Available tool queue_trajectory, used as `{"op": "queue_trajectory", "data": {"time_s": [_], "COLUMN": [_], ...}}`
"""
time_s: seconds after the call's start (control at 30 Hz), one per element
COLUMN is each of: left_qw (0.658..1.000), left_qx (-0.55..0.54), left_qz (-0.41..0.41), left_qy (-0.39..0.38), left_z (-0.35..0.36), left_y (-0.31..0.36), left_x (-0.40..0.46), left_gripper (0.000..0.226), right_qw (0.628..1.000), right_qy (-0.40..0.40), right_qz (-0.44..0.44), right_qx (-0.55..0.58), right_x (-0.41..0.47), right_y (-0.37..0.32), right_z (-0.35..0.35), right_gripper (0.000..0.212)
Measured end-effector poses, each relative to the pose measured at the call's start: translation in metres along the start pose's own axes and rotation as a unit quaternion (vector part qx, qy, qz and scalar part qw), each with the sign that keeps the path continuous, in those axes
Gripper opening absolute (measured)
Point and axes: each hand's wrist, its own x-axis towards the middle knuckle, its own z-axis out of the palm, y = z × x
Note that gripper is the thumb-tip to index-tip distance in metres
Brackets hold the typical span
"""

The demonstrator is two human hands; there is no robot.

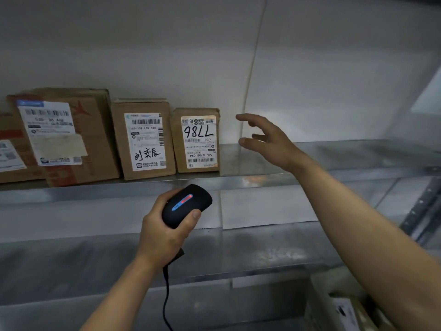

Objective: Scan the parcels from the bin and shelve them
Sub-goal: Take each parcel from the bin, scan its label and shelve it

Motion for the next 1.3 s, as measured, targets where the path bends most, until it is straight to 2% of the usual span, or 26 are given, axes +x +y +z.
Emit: {"op": "queue_trajectory", "data": {"time_s": [0.3, 0.5, 0.63, 1.03, 1.3], "left_qw": [0.993, 0.979, 0.964, 0.921, 0.905], "left_qx": [-0.022, -0.057, -0.078, -0.062, -0.028], "left_qz": [-0.001, -0.01, -0.013, -0.014, -0.028], "left_qy": [-0.113, -0.196, -0.254, -0.383, -0.423], "left_z": [0.072, 0.14, 0.191, 0.331, 0.399], "left_y": [-0.01, -0.018, -0.018, -0.006, -0.009], "left_x": [-0.015, -0.028, -0.045, -0.097, -0.109], "left_gripper": [0.058, 0.06, 0.054, 0.05, 0.059], "right_qw": [0.984, 0.956, 0.935, 0.885, 0.852], "right_qy": [0.042, 0.066, 0.087, 0.184, 0.219], "right_qz": [0.068, 0.163, 0.228, 0.368, 0.448], "right_qx": [-0.158, -0.237, -0.257, -0.22, -0.157], "right_x": [-0.114, -0.202, -0.264, -0.425, -0.482], "right_y": [0.038, 0.064, 0.077, 0.135, 0.206], "right_z": [-0.032, -0.053, -0.068, -0.14, -0.162], "right_gripper": [0.058, 0.059, 0.06, 0.062, 0.064]}}
